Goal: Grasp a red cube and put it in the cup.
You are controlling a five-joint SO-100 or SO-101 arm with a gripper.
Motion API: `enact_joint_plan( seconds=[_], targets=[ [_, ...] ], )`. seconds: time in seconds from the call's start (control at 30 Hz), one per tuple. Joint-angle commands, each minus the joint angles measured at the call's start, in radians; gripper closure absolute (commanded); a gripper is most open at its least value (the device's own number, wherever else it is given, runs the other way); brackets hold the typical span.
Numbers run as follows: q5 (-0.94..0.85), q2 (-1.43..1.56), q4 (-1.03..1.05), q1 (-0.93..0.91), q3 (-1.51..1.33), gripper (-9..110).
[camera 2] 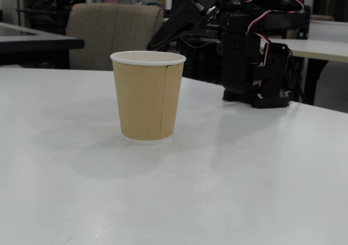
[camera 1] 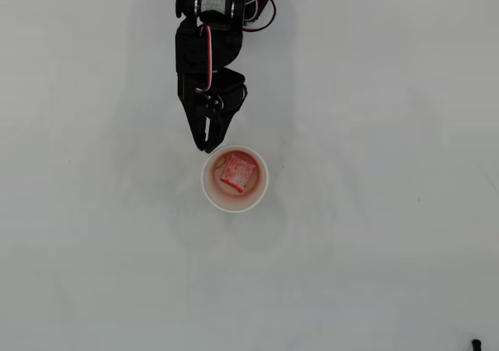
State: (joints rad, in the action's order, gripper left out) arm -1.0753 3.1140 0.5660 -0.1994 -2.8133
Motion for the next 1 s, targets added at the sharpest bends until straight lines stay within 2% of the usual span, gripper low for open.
enact_joint_plan(
  seconds=[0.0,0.27,0.77,0.97],
  targets=[
    [0.132,0.012,0.009,0.029,0.006,101],
    [0.465,0.040,0.003,0.123,-0.100,101],
    [0.621,0.127,-0.061,0.252,-0.259,101],
    [0.627,0.130,-0.052,0.258,-0.302,101]
  ],
)
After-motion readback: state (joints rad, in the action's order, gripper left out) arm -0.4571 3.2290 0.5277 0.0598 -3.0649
